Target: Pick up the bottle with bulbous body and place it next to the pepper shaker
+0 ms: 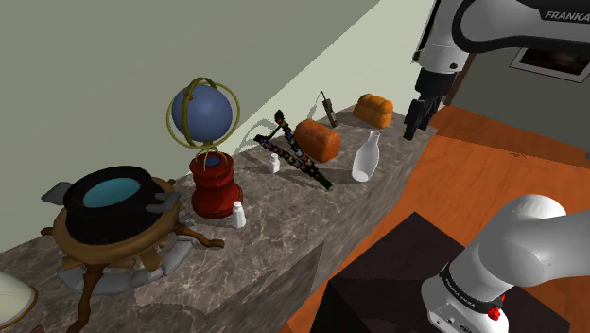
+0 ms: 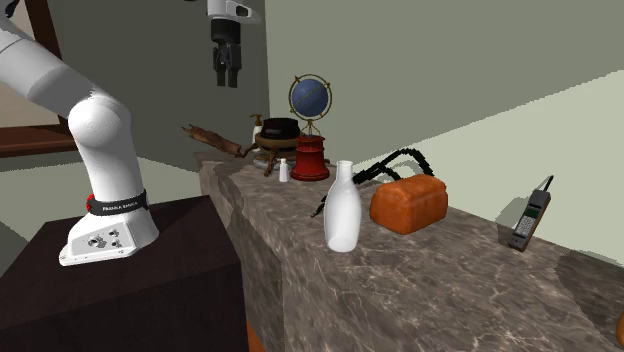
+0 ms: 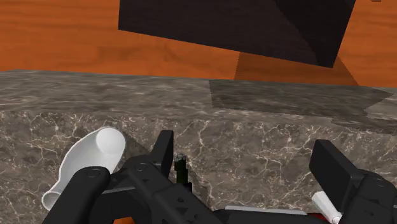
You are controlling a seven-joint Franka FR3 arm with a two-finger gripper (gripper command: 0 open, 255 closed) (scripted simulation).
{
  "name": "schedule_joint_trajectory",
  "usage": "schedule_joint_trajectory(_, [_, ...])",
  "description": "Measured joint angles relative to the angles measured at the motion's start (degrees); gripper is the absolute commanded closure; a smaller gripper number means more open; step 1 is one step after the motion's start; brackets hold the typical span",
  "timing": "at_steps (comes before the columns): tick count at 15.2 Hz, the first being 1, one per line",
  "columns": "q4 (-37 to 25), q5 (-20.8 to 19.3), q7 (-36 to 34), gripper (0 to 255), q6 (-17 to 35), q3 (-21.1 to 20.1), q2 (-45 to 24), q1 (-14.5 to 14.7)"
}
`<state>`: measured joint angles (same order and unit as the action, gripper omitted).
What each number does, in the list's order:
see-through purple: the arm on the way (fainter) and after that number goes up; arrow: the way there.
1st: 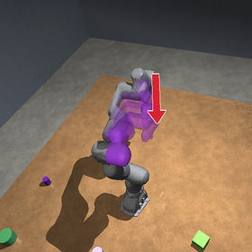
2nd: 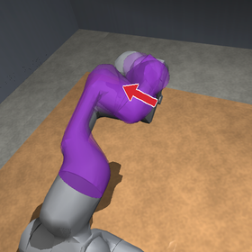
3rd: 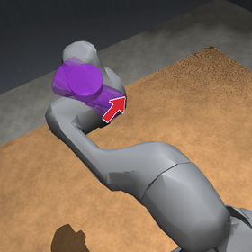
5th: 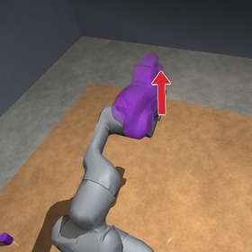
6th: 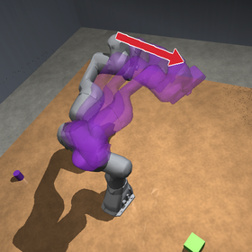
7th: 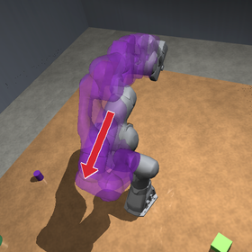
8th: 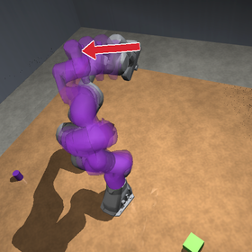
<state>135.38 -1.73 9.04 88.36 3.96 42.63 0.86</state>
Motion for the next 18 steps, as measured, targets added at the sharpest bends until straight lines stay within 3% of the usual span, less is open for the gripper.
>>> schedule_joint_trajectory(7, [0.3, -2.5, 4.7, 0, 7.2, 4.1, -6.4, -1.0])
schedule_joint_trajectory(18, [-5.9, -3.8, 16.5, 0, 22.2, 13.5, -26.2, -2.5])
